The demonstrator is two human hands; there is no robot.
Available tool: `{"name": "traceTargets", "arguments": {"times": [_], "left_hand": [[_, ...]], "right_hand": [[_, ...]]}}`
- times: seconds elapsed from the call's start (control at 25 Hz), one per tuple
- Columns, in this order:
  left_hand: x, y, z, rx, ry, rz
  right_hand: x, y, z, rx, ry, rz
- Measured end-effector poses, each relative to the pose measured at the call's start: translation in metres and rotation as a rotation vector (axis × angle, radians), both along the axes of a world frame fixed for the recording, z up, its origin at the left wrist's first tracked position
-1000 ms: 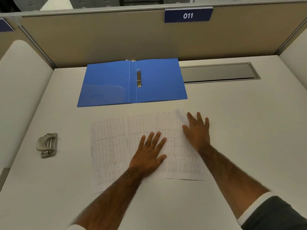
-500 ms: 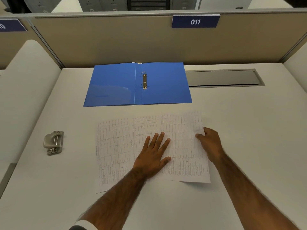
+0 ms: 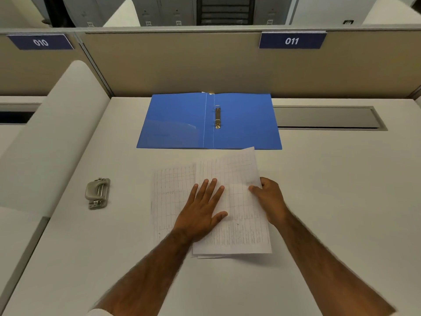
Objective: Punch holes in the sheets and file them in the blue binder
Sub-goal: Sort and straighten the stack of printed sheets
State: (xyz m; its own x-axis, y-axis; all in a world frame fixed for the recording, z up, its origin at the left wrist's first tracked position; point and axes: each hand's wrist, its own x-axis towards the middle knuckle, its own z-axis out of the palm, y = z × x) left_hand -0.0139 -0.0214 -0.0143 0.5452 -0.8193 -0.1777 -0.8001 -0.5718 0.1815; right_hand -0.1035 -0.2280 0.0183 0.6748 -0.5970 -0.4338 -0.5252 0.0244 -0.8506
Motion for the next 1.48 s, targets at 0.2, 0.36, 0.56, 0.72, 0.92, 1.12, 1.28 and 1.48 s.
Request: {"name": "traceTargets", "arguments": {"times": [0.2, 0.36, 0.56, 0.72, 0.92, 1.12, 1.28, 1.48], "left_hand": [[-0.006, 0.001, -0.020, 0.076, 0.021, 0.001], [-0.008, 0.002, -0.022, 0.048, 0.032, 0.001], [-0.008, 0.002, -0.024, 0.033, 0.020, 0.009], [-0.008, 0.003, -0.023, 0.034, 0.007, 0.006], [-0.008, 0.001, -0.025, 0.021, 0.011, 0.014], [-0.008, 0.003, -0.025, 0.022, 0.011, 0.001], [-0.008, 0.003, -0.024, 0.036, 0.007, 0.000], [-0.007, 0.002, -0.025, 0.036, 0.007, 0.008]], "right_hand": [[0.007, 0.000, -0.014, -0.199, 0.089, 0.045], [0.006, -0.008, -0.017, -0.590, 0.206, 0.355], [0.002, -0.016, -0.027, -0.864, 0.386, 0.662], [-0.002, -0.011, -0.033, -0.918, 0.370, 0.670], [0.000, 0.002, -0.026, -0.736, 0.330, 0.589], [0.005, 0.001, -0.008, -0.321, 0.091, 0.396], [0.022, -0.036, 0.002, -0.177, -0.011, 0.161], [0.046, -0.060, -0.013, -0.581, 0.229, 0.489]]}}
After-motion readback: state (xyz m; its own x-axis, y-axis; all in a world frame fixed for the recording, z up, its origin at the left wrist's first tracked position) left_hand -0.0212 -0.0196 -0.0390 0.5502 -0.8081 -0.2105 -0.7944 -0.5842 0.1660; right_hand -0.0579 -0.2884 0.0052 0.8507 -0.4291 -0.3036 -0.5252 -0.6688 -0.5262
